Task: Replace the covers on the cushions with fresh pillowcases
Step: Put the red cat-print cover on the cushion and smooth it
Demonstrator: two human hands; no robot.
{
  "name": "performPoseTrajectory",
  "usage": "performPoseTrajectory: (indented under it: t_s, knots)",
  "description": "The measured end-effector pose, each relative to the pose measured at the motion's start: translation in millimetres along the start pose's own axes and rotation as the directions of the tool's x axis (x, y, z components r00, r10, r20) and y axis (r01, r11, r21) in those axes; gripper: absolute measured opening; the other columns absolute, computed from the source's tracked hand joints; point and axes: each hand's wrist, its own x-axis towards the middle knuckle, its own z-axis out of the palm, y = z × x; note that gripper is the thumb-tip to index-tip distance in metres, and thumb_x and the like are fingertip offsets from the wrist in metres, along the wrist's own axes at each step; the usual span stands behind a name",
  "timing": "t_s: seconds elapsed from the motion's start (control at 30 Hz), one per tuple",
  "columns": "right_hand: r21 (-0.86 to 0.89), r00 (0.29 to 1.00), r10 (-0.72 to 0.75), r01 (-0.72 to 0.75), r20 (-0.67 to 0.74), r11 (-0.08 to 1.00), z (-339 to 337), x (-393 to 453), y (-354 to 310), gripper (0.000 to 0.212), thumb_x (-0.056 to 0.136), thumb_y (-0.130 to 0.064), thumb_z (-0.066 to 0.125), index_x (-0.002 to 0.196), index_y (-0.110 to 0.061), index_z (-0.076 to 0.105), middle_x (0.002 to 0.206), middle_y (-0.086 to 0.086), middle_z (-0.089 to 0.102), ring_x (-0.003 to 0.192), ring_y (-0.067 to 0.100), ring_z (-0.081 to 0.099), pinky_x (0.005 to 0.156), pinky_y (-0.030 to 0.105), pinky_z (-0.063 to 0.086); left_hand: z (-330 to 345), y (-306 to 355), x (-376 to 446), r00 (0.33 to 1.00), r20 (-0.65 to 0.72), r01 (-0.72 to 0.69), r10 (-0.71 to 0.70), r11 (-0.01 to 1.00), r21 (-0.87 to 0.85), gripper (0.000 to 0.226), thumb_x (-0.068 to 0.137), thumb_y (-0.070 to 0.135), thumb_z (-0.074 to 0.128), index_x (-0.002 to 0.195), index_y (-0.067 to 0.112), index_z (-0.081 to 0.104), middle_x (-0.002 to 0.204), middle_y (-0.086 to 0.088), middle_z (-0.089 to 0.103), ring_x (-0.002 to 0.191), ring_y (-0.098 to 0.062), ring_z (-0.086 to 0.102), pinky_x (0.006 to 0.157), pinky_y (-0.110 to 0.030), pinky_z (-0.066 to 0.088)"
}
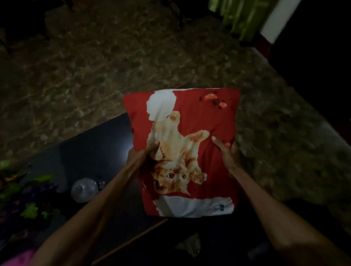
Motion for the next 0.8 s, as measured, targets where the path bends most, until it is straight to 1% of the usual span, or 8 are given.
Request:
performPoseTrajectory:
  t_s: [0.07, 0.13, 0.23, 0.37, 0.47, 0.57, 0.7, 0.8]
  knots:
    - [0.058, 0.992, -0.012, 0.020, -0.129, 0.998, -21, -29, -2, 0.090, 0.080, -0.051, 0.081, 0.154, -0.021, 0.039, 0.153, -0.009, 0.042, 0.140, 0.013, 0.041, 0.120, 0.027, 0.025, 8, 10, -15, 0.991, 0.123, -0.057, 0.049, 0.996, 0.064, 0.073, 0.068, 0.056, 0.085, 0.130, 0.026, 0.059, 0.113, 0.008, 0.070, 0.102, -0.015, 0.066, 0.081, -0.031, 0.053]
    - [0.134, 0.977, 0.038, -0.010, -0.211, 0.991, -43, -62, 0, 0.082, 0.079, -0.051, 0.081, 0.148, -0.024, 0.047, 0.145, -0.009, 0.051, 0.133, 0.013, 0.049, 0.118, 0.034, 0.034, 19, 18, -28, 0.963, 0.258, -0.122, 0.080, 0.981, 0.150, 0.073, 0.067, 0.058, 0.085, 0.130, 0.030, 0.059, 0.118, 0.007, 0.070, 0.108, -0.015, 0.066, 0.092, -0.037, 0.054]
    - [0.231, 0.919, 0.113, -0.025, -0.377, 0.973, -85, -118, 11, 0.078, 0.075, -0.057, 0.081, 0.141, -0.025, 0.056, 0.136, -0.009, 0.061, 0.124, 0.012, 0.058, 0.114, 0.038, 0.041, 52, 27, -55, 0.896, 0.437, -0.193, 0.074, 0.953, 0.233, 0.059, 0.072, 0.050, 0.084, 0.123, 0.033, 0.059, 0.117, 0.009, 0.067, 0.104, -0.013, 0.065, 0.097, -0.040, 0.051]
    - [0.323, 0.817, 0.225, -0.049, -0.532, 0.945, -152, -194, 51, 0.081, 0.068, -0.069, 0.079, 0.138, -0.034, 0.057, 0.131, -0.012, 0.065, 0.120, 0.010, 0.062, 0.109, 0.043, 0.047, 119, 8, -94, 0.814, 0.579, -0.228, -0.038, 0.897, 0.379, 0.080, 0.070, 0.050, 0.086, 0.138, 0.024, 0.054, 0.124, 0.002, 0.064, 0.110, -0.021, 0.062, 0.097, -0.040, 0.050]
    - [0.381, 0.701, 0.305, -0.050, -0.645, 0.923, -196, -259, 90, 0.080, 0.072, -0.063, 0.079, 0.143, -0.035, 0.053, 0.134, -0.013, 0.063, 0.122, 0.009, 0.060, 0.109, 0.041, 0.046, 173, -33, -130, 0.744, 0.657, -0.284, -0.122, 0.832, 0.476, 0.083, 0.066, 0.050, 0.089, 0.136, 0.020, 0.058, 0.127, -0.002, 0.067, 0.111, -0.024, 0.064, 0.100, -0.042, 0.052]
    - [0.447, 0.573, 0.401, -0.068, -0.714, 0.892, -237, -318, 130, 0.075, 0.077, -0.055, 0.079, 0.144, -0.034, 0.052, 0.135, -0.012, 0.062, 0.124, 0.011, 0.058, 0.109, 0.038, 0.045, 224, -87, -171, 0.681, 0.698, -0.277, -0.222, 0.803, 0.527, 0.069, 0.069, 0.039, 0.090, 0.129, 0.016, 0.065, 0.119, -0.003, 0.071, 0.105, -0.022, 0.069, 0.092, -0.040, 0.057]
    - [0.467, 0.392, 0.465, -0.098, -0.794, 0.879, -281, -393, 196, 0.077, 0.080, -0.050, 0.079, 0.147, -0.028, 0.048, 0.142, -0.010, 0.056, 0.129, 0.010, 0.053, 0.112, 0.034, 0.038, 279, -175, -211, 0.571, 0.709, -0.310, -0.414, 0.691, 0.653, 0.089, 0.053, 0.055, 0.095, 0.131, 0.024, 0.064, 0.122, 0.002, 0.071, 0.108, -0.022, 0.069, 0.096, -0.047, 0.055]
    - [0.488, 0.293, 0.494, -0.098, -0.819, 0.867, -308, -437, 235, 0.068, 0.087, -0.035, 0.078, 0.147, -0.025, 0.048, 0.140, -0.010, 0.055, 0.127, 0.009, 0.052, 0.102, 0.021, 0.035, 308, -235, -238, 0.513, 0.698, -0.338, -0.500, 0.630, 0.700, 0.090, 0.050, 0.055, 0.097, 0.129, 0.027, 0.065, 0.121, 0.006, 0.071, 0.109, -0.020, 0.068, 0.096, -0.047, 0.055]
